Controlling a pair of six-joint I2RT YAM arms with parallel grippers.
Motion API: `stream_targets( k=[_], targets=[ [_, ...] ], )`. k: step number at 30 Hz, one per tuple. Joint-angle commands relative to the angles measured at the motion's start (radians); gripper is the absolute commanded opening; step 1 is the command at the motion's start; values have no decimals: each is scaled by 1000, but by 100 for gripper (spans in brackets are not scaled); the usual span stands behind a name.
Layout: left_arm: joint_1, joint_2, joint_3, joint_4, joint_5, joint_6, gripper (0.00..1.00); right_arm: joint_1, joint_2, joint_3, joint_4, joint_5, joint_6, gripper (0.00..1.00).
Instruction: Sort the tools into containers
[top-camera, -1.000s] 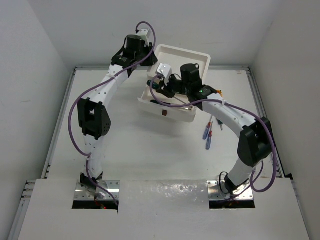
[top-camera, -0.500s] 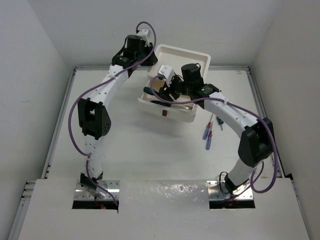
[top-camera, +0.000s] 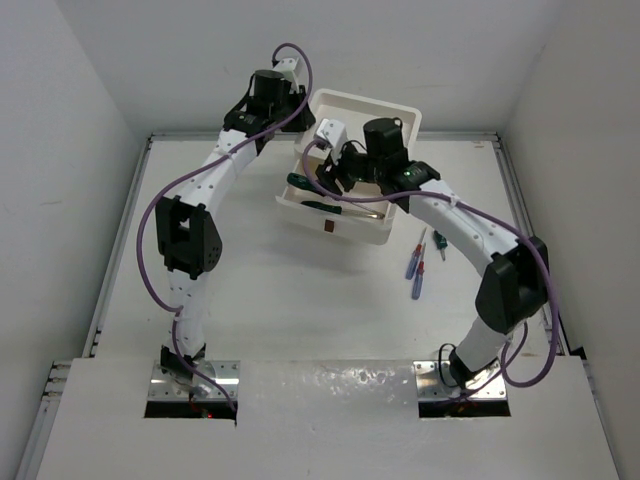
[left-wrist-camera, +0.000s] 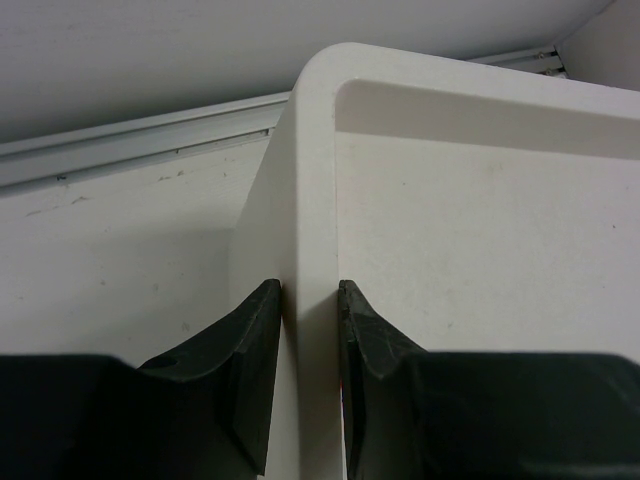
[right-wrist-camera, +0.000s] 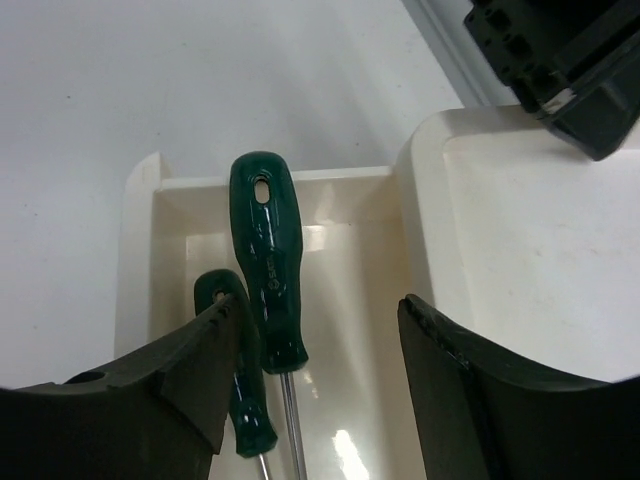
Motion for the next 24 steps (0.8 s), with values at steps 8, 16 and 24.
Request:
stream_targets(
  k=[8, 16, 24],
  targets=[
    [-9, 25, -41, -72, -14, 1, 9, 43, 165, 159, -133, -57, 10, 57],
    [-10, 24, -46, -70, -16, 4, 8, 46, 137, 190, -165, 5, -67, 0],
    [-10, 25, -32, -72, -19, -15, 8, 46, 237, 445, -509, 224, 57, 0]
  ],
)
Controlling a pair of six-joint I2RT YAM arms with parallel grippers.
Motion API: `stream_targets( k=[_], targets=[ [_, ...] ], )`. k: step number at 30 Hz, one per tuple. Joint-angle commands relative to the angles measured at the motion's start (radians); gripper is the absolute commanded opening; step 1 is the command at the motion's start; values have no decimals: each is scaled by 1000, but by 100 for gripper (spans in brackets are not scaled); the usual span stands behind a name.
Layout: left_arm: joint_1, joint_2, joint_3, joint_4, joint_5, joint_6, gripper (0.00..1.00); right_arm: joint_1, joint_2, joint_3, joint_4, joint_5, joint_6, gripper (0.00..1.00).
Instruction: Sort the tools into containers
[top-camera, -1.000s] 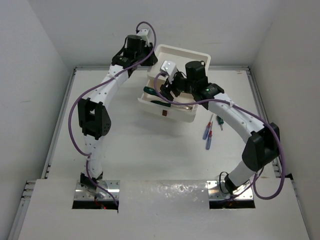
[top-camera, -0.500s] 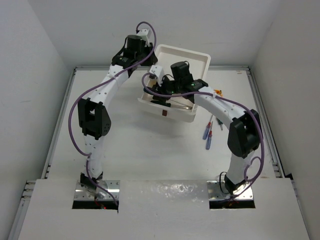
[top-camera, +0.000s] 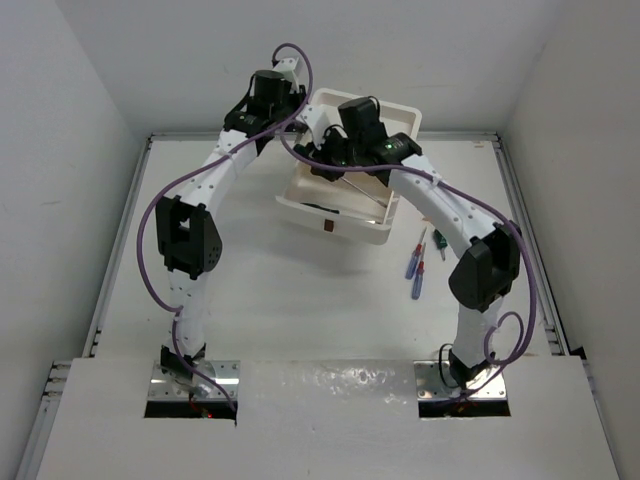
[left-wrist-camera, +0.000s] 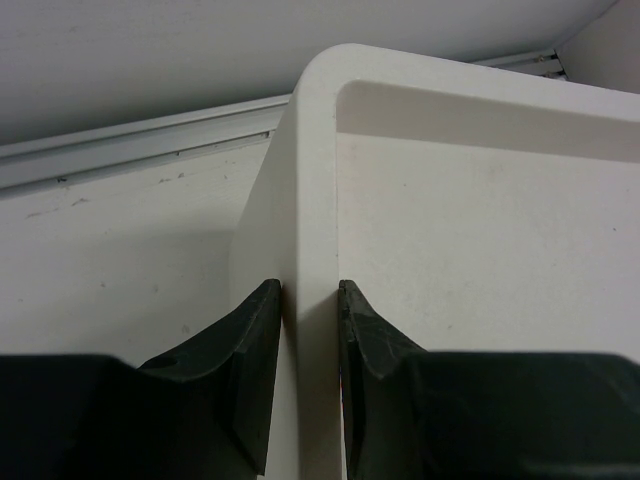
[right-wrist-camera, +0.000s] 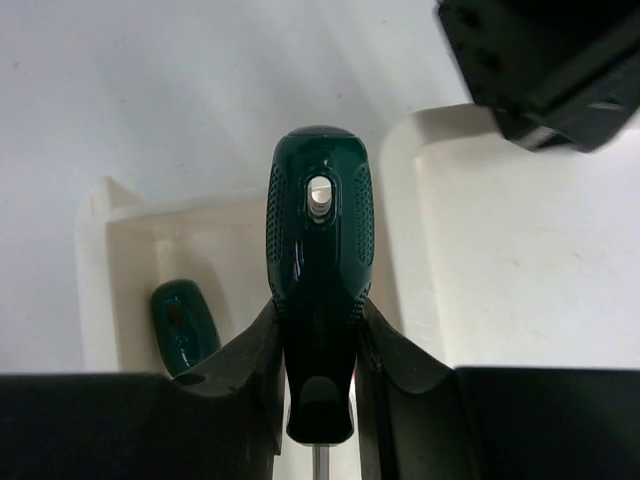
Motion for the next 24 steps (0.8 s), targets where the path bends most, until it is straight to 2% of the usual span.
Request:
stream_targets(
  k=[1, 6, 10, 14, 19, 20, 24],
  targets=[
    [-9, 26, -23, -83, -12, -16, 8, -1, 1, 20, -135, 90, 79, 0],
    [-9, 30, -16, -80, -7, -16, 8, 5, -87, -140, -57, 153, 130, 0],
    [-10, 30, -16, -76, -7, -16, 8, 5, -81, -138, -54, 156, 151, 0],
    [-14, 27, -22, -73, -15, -16, 8, 7, -50, -115, -54, 184, 170, 8],
    [-14, 21, -29, -70, -21, -11, 8, 7, -13, -96, -69, 253, 231, 12],
    [-12, 23, -29, -70, -22, -10, 8, 7, -13, -99, -60, 276, 246, 14],
    [-15, 24, -29, -67, -21, -11, 8, 5, -15, -112, -33, 287, 300, 38]
  ],
)
